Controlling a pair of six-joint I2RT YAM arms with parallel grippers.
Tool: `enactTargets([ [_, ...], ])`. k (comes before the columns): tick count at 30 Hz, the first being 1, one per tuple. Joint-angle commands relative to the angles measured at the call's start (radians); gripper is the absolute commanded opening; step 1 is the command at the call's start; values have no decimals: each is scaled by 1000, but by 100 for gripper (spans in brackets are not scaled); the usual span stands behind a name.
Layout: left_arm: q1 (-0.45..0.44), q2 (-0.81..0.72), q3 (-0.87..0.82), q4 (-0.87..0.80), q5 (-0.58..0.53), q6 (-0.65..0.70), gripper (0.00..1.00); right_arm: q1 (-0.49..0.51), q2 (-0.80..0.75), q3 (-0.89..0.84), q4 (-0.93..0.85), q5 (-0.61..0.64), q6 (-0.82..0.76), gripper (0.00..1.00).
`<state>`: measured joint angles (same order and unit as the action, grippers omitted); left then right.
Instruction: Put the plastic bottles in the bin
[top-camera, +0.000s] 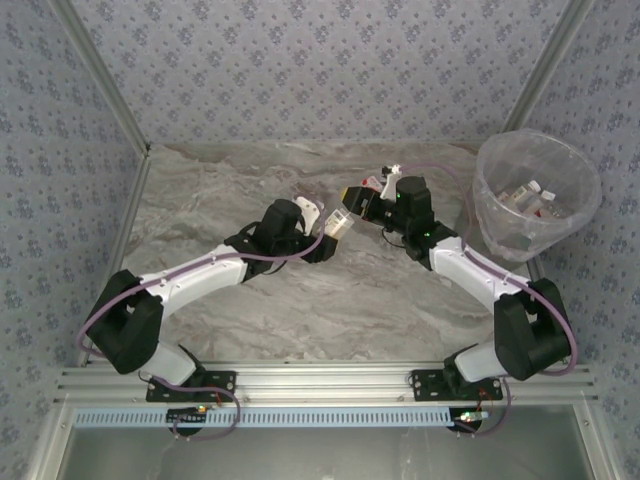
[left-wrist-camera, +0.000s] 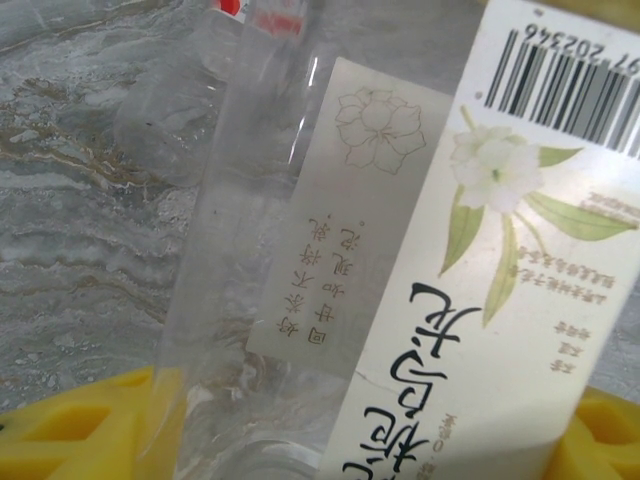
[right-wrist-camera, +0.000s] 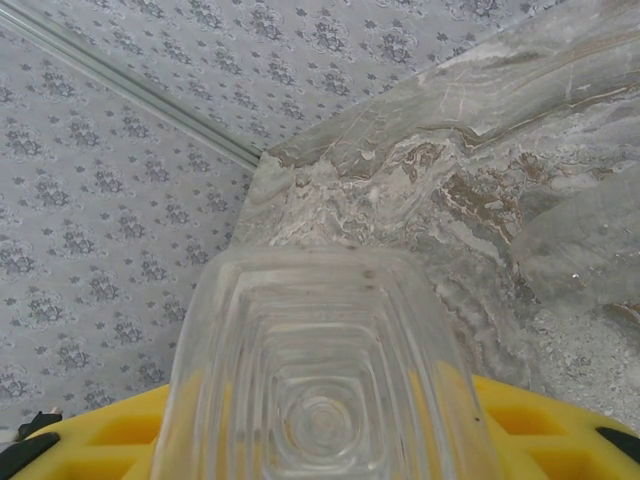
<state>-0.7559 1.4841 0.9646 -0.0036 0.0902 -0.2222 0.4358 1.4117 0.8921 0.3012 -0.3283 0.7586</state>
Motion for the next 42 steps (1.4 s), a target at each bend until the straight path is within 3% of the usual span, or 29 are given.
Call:
enactTargets([
  [1, -6, -30, 51, -4, -1, -6, 66, 10, -26, -8, -34, 35, -42, 47],
  [5, -6, -36, 54, -2, 22, -6, 82, 12, -27, -9, -34, 41, -42, 46],
  [12, -5, -64, 27, 36, 61, -2, 99, 12, -31, -9, -43, 58, -48, 46],
  [21, -5, -153, -44, 117, 50, 0, 99, 12, -40, 6, -73, 80, -63, 46],
  [37, 1, -319, -206, 175, -389, -89, 99, -41, -179, 36, -247, 192, -186, 46],
  [42, 12, -344, -231, 171, -437, -113, 99, -85, -242, 42, -297, 206, -216, 47],
])
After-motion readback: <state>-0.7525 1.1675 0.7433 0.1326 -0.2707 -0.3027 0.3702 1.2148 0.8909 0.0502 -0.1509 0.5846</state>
